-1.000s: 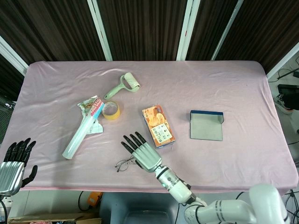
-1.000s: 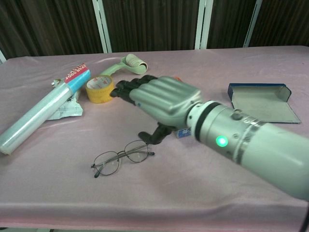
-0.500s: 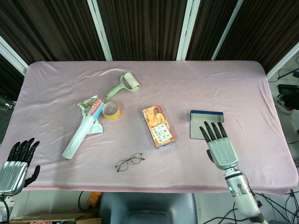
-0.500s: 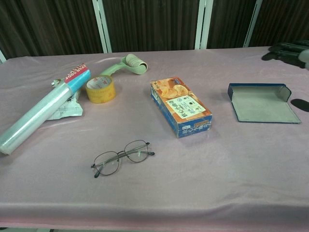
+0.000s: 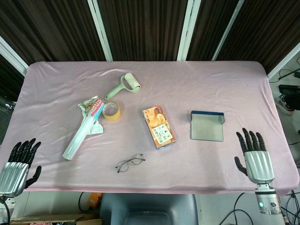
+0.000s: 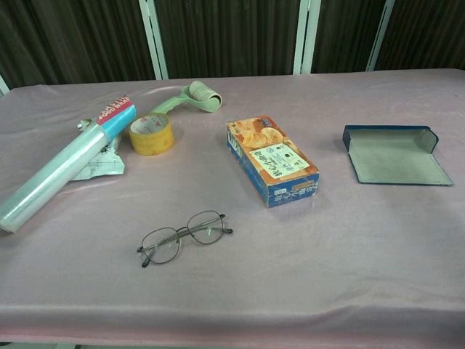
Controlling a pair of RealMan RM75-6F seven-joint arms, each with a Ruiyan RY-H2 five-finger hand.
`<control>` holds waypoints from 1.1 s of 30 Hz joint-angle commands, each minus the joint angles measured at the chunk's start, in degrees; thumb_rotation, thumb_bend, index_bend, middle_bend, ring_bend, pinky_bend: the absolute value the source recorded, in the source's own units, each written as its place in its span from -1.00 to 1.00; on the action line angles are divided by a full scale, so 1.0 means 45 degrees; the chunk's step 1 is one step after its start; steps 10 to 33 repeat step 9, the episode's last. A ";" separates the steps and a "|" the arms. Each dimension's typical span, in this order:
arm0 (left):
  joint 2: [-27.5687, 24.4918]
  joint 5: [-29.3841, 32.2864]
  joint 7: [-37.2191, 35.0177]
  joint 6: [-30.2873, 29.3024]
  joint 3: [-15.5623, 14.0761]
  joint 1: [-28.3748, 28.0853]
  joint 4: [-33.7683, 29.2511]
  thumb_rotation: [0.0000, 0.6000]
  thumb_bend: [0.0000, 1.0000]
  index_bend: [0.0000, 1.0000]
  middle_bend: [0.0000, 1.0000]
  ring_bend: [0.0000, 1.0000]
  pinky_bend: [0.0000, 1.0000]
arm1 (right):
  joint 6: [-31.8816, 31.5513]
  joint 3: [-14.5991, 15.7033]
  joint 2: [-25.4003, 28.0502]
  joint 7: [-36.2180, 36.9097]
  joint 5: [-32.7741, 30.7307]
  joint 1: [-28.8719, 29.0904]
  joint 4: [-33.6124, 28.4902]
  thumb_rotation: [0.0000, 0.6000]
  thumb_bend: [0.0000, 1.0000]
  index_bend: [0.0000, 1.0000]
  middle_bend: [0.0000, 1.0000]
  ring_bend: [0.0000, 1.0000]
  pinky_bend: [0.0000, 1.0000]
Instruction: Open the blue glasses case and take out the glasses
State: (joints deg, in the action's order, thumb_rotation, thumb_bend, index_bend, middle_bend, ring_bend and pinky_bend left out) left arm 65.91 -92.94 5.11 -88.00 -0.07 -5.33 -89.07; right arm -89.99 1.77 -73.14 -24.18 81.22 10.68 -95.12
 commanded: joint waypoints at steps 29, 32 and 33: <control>0.0002 -0.0022 0.0076 0.0015 -0.0071 0.0037 -0.0040 1.00 -0.16 -1.00 -1.00 -1.00 -0.95 | 0.0611 -0.0202 0.0048 -0.0061 0.0172 -0.0077 -0.0088 1.00 0.01 -0.80 -1.00 -1.00 -1.00; 0.0002 -0.0022 0.0076 0.0015 -0.0071 0.0037 -0.0040 1.00 -0.16 -1.00 -1.00 -1.00 -0.95 | 0.0611 -0.0202 0.0048 -0.0061 0.0172 -0.0077 -0.0088 1.00 0.01 -0.80 -1.00 -1.00 -1.00; 0.0002 -0.0022 0.0076 0.0015 -0.0071 0.0037 -0.0040 1.00 -0.16 -1.00 -1.00 -1.00 -0.95 | 0.0611 -0.0202 0.0048 -0.0061 0.0172 -0.0077 -0.0088 1.00 0.01 -0.80 -1.00 -1.00 -1.00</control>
